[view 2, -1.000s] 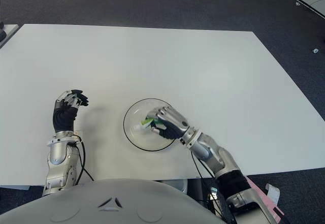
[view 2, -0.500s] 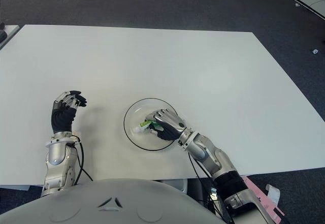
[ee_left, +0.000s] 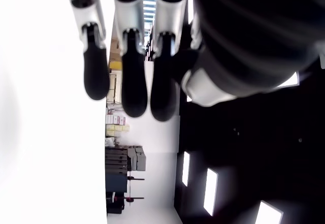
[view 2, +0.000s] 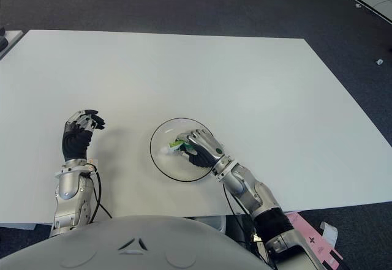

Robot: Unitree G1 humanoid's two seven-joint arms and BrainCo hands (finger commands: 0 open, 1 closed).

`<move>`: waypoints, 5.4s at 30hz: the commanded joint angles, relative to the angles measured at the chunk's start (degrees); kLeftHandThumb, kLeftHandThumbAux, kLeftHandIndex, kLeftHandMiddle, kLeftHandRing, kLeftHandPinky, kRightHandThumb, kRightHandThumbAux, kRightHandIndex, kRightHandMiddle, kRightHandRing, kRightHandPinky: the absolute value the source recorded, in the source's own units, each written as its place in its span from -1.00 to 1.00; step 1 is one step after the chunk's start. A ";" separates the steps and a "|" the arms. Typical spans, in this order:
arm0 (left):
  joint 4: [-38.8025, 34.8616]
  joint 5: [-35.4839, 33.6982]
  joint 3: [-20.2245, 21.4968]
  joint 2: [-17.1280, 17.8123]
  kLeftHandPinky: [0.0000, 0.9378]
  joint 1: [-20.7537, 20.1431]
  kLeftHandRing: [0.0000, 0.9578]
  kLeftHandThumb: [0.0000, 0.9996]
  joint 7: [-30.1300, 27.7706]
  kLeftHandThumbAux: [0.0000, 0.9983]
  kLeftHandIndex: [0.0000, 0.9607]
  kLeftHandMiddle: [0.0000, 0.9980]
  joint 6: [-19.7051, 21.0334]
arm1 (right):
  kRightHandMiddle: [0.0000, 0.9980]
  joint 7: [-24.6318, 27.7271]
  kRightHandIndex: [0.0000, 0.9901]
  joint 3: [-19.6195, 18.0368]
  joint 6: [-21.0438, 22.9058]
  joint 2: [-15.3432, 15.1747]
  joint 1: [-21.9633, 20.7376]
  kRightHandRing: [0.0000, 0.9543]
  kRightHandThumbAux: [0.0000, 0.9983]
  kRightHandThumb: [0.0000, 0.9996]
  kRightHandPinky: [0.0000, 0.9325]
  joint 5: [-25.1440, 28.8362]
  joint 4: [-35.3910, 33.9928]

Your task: Put the toothpaste on the table into the plate.

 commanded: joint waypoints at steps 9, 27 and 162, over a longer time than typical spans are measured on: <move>1.83 -0.82 0.00 0.80 0.09 -0.49 0.14 0.41 -0.78 0.44 -0.09 0.12 -0.32 | -0.24 2.86 -0.47 0.34 3.48 1.57 1.74 -0.20 0.02 0.03 -0.15 3.30 1.00; 2.47 0.30 0.14 1.46 0.07 -1.21 0.12 0.41 -0.44 0.44 -0.09 0.10 0.51 | -0.75 -4.42 -0.85 -1.23 -0.54 3.04 0.50 -0.73 0.09 -0.13 -0.58 3.55 4.14; 5.12 -5.01 -1.99 -0.69 0.08 -3.11 0.16 0.40 -5.42 0.45 -0.09 0.14 1.82 | -0.12 12.41 -0.15 -31.99 38.18 22.10 3.10 -0.03 0.47 0.42 0.00 57.39 -4.75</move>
